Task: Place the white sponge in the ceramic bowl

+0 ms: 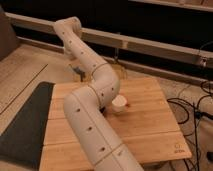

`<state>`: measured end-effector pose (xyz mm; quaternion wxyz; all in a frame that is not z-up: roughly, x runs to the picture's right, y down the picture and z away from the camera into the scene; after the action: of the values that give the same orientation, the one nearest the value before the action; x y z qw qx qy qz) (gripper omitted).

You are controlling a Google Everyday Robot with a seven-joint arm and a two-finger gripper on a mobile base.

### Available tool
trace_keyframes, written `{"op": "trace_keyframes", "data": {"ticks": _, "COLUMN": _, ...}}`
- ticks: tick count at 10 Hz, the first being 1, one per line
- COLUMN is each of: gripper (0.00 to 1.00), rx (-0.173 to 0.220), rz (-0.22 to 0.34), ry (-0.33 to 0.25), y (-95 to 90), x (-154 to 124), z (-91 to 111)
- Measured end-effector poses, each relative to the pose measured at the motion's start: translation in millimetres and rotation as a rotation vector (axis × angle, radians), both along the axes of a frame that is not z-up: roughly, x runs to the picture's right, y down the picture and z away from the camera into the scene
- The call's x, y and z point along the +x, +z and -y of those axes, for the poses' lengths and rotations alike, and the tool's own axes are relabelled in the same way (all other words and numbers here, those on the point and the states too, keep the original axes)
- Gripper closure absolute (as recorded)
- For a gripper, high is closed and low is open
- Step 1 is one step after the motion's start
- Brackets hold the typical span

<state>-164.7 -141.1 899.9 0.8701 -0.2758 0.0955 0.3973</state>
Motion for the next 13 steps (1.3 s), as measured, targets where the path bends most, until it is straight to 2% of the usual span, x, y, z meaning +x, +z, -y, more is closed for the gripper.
{"op": "trace_keyframes", "data": {"ticks": 1, "gripper": 1.00, "rx": -0.005, "rz": -0.007, "ry": 0.006, "y": 6.0, "x": 6.2, "z": -3.5}}
{"op": "trace_keyframes", "data": {"ticks": 2, "gripper": 1.00, "rx": -0.011, "rz": 0.005, "ry": -0.008, "y": 6.0, "x": -2.6, "z": -7.4}}
{"op": "trace_keyframes", "data": {"ticks": 4, "gripper": 1.00, "rx": -0.020, "rz": 0.059, "ry": -0.065, "y": -7.3, "x": -37.4, "z": -11.4}}
{"op": "trace_keyframes", "data": {"ticks": 6, "gripper": 1.00, "rx": -0.028, "rz": 0.072, "ry": -0.107, "y": -27.9, "x": -56.3, "z": -9.4}}
{"op": "trace_keyframes", "data": {"ticks": 8, "gripper": 1.00, "rx": -0.038, "rz": 0.055, "ry": -0.113, "y": -40.1, "x": -58.1, "z": -7.9}}
{"op": "trace_keyframes", "data": {"ticks": 13, "gripper": 1.00, "rx": -0.039, "rz": 0.053, "ry": -0.111, "y": -40.0, "x": -57.4, "z": -8.0}}
